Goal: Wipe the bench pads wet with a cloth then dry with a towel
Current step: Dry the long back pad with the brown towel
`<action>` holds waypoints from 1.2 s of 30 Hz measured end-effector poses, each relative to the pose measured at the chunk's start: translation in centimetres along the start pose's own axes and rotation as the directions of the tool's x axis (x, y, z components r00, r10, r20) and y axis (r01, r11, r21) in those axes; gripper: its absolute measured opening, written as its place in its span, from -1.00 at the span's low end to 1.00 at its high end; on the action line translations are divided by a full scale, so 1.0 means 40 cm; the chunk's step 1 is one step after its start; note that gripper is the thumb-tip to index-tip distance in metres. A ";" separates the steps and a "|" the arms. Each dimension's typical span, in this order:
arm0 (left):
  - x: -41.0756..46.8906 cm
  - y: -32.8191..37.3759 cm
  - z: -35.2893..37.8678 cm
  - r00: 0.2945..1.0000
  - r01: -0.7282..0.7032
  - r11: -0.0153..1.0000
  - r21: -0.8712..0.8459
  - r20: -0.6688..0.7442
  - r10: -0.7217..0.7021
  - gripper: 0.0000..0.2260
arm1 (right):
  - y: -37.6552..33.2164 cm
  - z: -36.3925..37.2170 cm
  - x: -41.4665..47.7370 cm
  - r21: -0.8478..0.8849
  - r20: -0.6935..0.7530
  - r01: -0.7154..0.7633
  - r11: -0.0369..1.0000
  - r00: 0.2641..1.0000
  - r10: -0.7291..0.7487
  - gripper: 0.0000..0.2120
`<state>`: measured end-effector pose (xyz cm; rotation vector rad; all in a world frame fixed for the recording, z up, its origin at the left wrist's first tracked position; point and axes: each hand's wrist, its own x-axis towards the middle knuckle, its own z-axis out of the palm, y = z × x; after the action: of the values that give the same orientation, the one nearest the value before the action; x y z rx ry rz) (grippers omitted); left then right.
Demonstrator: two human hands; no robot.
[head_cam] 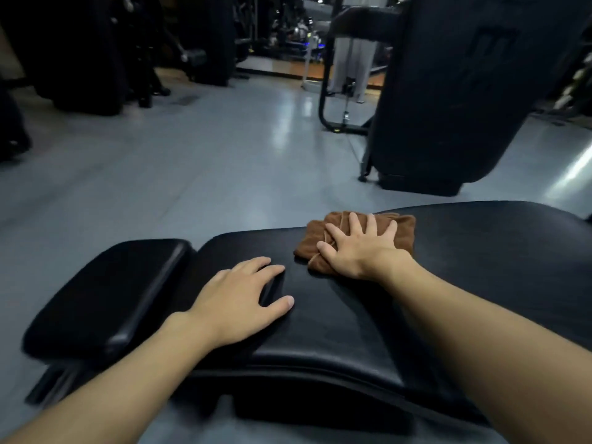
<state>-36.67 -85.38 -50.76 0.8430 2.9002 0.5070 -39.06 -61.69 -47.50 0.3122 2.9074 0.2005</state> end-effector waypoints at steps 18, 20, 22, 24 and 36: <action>-0.207 -0.210 -0.016 0.965 0.257 0.966 -0.040 -0.053 -0.259 -0.50 | -0.505 0.034 0.038 -0.035 -0.009 0.493 0.869 0.870 -0.493 -0.44; -0.208 -0.208 -0.019 0.960 0.276 0.960 -0.039 -0.029 -0.277 -0.49 | -0.484 0.036 0.034 -0.029 -0.010 0.515 0.857 0.857 -0.516 -0.44; -0.204 -0.201 -0.027 0.954 0.300 0.954 -0.020 -0.005 -0.300 -0.50 | -0.455 0.038 0.024 -0.020 -0.016 0.525 0.851 0.851 -0.526 -0.44; -0.194 -0.187 -0.033 0.949 0.314 0.948 0.052 0.002 -0.314 -0.51 | -0.415 0.039 0.013 -0.016 -0.026 0.526 0.850 0.850 -0.526 -0.44; -0.038 0.032 -0.002 0.989 0.111 0.990 0.090 0.090 -0.119 -0.36 | -0.029 0.014 0.006 0.021 -0.053 0.295 0.955 0.955 -0.293 -0.45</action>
<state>-34.77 -85.20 -50.28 0.6840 2.8789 0.3273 -39.39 -62.68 -48.27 -0.1253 2.9599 0.1194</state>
